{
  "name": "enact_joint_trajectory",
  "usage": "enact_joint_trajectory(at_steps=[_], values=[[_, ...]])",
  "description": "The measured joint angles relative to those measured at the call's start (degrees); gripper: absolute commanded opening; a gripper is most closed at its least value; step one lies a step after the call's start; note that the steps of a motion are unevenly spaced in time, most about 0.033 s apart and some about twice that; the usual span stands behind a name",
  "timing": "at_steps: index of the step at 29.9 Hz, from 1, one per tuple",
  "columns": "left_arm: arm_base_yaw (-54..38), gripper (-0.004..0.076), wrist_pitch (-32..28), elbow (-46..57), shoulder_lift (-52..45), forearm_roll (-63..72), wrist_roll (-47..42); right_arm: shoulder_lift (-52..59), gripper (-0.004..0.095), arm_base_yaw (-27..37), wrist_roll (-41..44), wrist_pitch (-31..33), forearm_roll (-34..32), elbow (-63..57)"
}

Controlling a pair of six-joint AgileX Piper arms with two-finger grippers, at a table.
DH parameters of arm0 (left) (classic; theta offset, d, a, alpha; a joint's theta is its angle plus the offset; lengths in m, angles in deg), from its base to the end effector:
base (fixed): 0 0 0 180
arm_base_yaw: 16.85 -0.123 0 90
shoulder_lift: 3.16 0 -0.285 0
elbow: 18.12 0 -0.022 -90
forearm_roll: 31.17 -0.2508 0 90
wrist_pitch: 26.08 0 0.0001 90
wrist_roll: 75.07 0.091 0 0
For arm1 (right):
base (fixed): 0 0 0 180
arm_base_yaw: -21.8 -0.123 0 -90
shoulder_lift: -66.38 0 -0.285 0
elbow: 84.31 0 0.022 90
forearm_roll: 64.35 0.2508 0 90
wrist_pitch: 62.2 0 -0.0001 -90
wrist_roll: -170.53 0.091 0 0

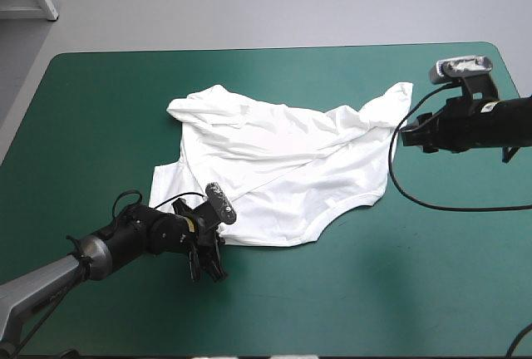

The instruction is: Fold the cloth

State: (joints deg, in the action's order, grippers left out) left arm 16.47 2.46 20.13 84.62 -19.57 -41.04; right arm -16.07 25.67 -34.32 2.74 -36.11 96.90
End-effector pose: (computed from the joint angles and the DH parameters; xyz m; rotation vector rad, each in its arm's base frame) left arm 0.1993 -0.1415 0.1965 1.3138 2.3510 -0.1806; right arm 0.2582 0.0216 0.3995 -0.3523 2.3990 0.4282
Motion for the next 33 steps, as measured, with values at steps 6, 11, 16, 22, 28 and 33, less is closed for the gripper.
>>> enact_joint_trajectory(at_steps=[6,11,16,22,28,33], values=[[0.0,0.0019,-0.1,0.0,0.0,-0.2,-1.8,-7.4,0.0401,0.0,-5.0,-7.3,1.4,-8.8],[0.0,0.0019,-0.1,0.0,0.0,-0.2,-2.3,-15.2,0.0486,0.0,-5.7,-10.8,2.5,-9.0],[0.0,0.0019,0.0,0.0,0.0,-0.2,-2.9,-20.1,0.0588,0.0,-6.9,-14.2,2.8,-9.0],[0.0,0.0019,0.0,0.0,0.0,-0.2,-3.7,-23.8,0.0582,0.0,-8.3,-21.3,3.9,-9.0],[0.0,0.0019,0.0,0.0,0.0,-0.2,-4.4,-27.8,0.0576,-2.4,-10.0,-24.4,4.4,-8.8],[0.0,0.0019,-0.2,0.0,0.1,-0.2,-4.5,-30.5,0.0277,-5.2,-10.2,-26.6,4.9,-7.2]])
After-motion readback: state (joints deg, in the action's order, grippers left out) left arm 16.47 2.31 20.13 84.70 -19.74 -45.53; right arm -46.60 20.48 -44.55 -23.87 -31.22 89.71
